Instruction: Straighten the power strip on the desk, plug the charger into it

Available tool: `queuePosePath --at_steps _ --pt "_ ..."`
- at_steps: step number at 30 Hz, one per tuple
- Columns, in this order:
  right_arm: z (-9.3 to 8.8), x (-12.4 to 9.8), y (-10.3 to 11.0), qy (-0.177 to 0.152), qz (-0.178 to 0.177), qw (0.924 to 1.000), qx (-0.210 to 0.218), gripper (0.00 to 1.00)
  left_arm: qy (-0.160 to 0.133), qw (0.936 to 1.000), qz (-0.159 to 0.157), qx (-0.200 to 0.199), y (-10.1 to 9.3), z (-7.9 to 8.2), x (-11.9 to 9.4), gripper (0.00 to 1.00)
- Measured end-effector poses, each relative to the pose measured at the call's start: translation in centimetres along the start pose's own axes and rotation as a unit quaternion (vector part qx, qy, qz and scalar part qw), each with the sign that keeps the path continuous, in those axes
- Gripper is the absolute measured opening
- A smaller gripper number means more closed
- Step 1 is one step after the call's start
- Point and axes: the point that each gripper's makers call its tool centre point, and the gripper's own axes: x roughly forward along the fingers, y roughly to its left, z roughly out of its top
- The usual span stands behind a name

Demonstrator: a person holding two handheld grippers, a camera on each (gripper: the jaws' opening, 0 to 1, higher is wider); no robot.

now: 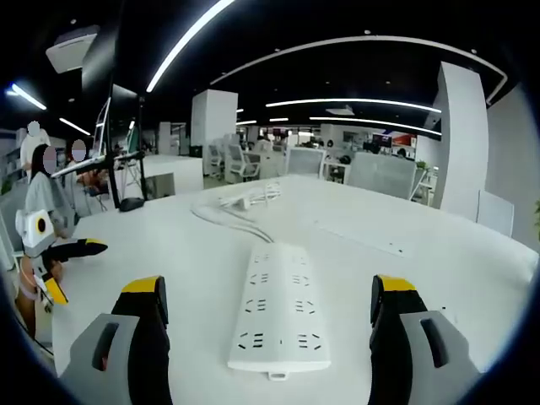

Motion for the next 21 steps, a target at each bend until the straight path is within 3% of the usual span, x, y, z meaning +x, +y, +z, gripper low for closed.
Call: queuePosePath --at_steps 12,21 --pt "-0.1 1.6 -0.5 0.017 0.004 0.9998 0.000 1.00 0.001 1.0000 0.001 0.000 0.0 0.0 0.0 0.99" --pt "-0.4 3.3 -0.7 0.062 0.017 0.9980 -0.002 1.00 0.001 1.0000 -0.003 0.003 -0.5 0.1 0.2 0.99"
